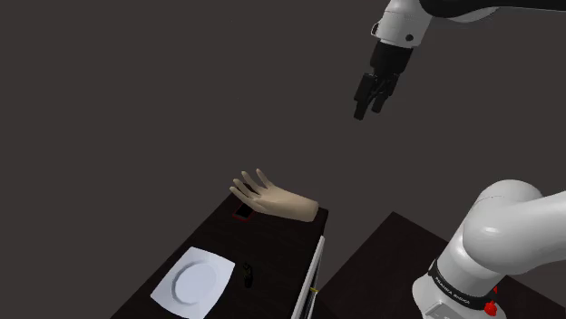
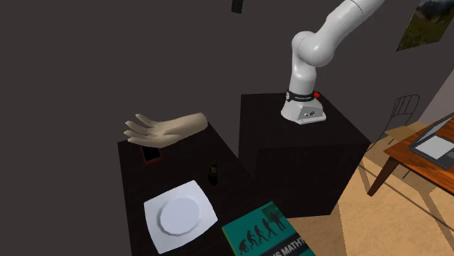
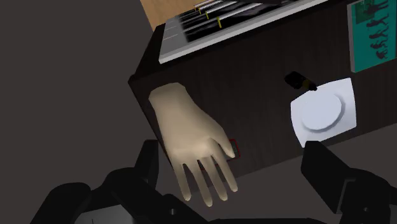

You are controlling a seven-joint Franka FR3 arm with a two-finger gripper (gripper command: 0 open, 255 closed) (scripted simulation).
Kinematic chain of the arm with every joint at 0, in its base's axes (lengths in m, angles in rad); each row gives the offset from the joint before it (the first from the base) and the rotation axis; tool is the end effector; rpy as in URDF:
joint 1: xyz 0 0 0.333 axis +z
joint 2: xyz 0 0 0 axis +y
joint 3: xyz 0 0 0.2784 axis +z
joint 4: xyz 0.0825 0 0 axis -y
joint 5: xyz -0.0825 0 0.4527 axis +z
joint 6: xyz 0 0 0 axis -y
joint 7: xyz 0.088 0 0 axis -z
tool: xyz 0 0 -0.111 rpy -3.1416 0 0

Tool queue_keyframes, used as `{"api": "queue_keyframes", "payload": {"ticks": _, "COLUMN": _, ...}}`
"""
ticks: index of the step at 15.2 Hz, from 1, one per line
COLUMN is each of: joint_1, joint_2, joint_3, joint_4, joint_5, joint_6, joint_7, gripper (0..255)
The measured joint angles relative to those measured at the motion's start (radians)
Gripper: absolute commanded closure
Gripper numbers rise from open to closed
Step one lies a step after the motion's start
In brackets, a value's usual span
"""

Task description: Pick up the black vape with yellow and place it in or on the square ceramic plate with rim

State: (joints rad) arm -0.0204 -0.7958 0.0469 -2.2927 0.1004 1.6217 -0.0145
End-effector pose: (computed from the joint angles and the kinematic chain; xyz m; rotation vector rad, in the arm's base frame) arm 0.4052 0.0248 0.6031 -3.0685 -0.0462 -0.1908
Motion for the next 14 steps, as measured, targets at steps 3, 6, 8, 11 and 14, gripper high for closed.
{"api": "queue_keyframes", "payload": {"ticks": 3, "joint_1": 0.007, "joint_2": 0.014, "joint_3": 0.016, "joint_4": -0.023, "joint_5": 0.005, "joint_6": 0.034, "joint_7": 0.003, "gripper": 0}}
{"api": "queue_keyframes", "payload": {"ticks": 6, "joint_1": 0.027, "joint_2": 0.050, "joint_3": 0.058, "joint_4": -0.062, "joint_5": 0.021, "joint_6": 0.103, "joint_7": 0.019, "gripper": 0}}
{"api": "queue_keyframes", "payload": {"ticks": 8, "joint_1": 0.040, "joint_2": 0.082, "joint_3": 0.087, "joint_4": -0.097, "joint_5": 0.030, "joint_6": 0.166, "joint_7": 0.025, "gripper": 0}}
{"api": "queue_keyframes", "payload": {"ticks": 11, "joint_1": 0.059, "joint_2": 0.138, "joint_3": 0.132, "joint_4": -0.121, "joint_5": 0.041, "joint_6": 0.240, "joint_7": 0.041, "gripper": 0}}
{"api": "queue_keyframes", "payload": {"ticks": 14, "joint_1": 0.077, "joint_2": 0.193, "joint_3": 0.177, "joint_4": -0.147, "joint_5": 0.050, "joint_6": 0.316, "joint_7": 0.058, "gripper": 0}}
